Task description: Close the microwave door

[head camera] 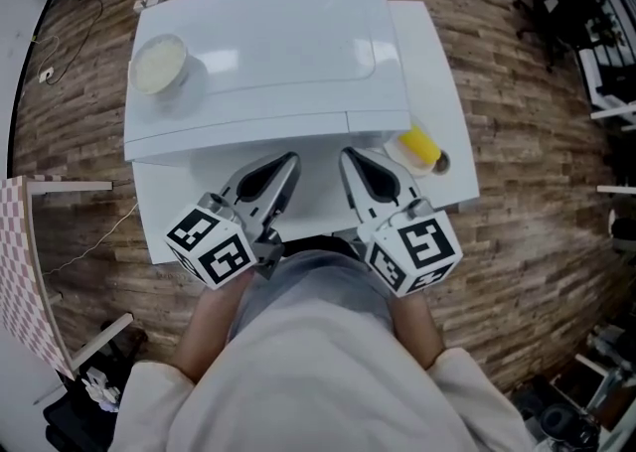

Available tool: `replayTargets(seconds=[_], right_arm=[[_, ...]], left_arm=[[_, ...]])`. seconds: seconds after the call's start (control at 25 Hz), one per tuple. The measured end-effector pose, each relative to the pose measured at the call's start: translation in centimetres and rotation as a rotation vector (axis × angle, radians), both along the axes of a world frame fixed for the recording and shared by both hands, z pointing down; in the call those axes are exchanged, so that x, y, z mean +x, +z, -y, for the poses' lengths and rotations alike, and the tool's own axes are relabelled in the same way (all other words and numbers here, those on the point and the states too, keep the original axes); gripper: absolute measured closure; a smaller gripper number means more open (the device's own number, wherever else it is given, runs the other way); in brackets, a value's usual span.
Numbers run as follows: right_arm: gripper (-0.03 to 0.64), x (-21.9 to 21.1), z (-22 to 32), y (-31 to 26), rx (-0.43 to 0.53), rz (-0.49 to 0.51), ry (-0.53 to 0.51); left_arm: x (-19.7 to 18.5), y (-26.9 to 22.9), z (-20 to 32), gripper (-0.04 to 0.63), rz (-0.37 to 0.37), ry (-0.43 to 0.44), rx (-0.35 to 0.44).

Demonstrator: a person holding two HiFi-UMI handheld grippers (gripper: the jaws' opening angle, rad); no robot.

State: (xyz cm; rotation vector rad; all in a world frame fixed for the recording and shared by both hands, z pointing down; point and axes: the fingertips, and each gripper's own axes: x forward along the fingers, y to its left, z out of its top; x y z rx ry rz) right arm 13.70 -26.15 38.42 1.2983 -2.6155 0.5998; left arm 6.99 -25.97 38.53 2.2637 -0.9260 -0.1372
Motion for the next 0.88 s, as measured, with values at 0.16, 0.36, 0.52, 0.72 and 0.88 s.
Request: replayTargets(seconds=[0.16, 0.36, 0.52, 0.72, 0.88], right_arm=[[0.594, 0.8, -0.9, -0.4, 0.000, 0.010, -0.004], [0.594, 1.4, -2.0, -1.2, -0.010, 0.042, -0.009], [0.594, 1.7, -3.3, -1.9, -0.012, 0.049, -0.017], [0.594, 3.2, -4.1, -2.7, -0.016, 0.076, 0.013], [0.594, 3.8, -5.0, -3.5, -0.016, 0.104, 0.023]], left_arm=[[0.5, 0.1, -0.6, 0.581, -0.001, 0.019, -0.004], [1.2, 0.0, -1.3, 0.581, -0.008, 0.046, -0.008], [1.6, -0.3, -2.1, 0.581, -0.018, 0.074, -0.005], [2.3, -0.4, -2.7, 0.581, -0.027, 0.105, -0.012], [2.6, -1.0, -3.2, 0.581, -0.034, 0.124, -0.007]])
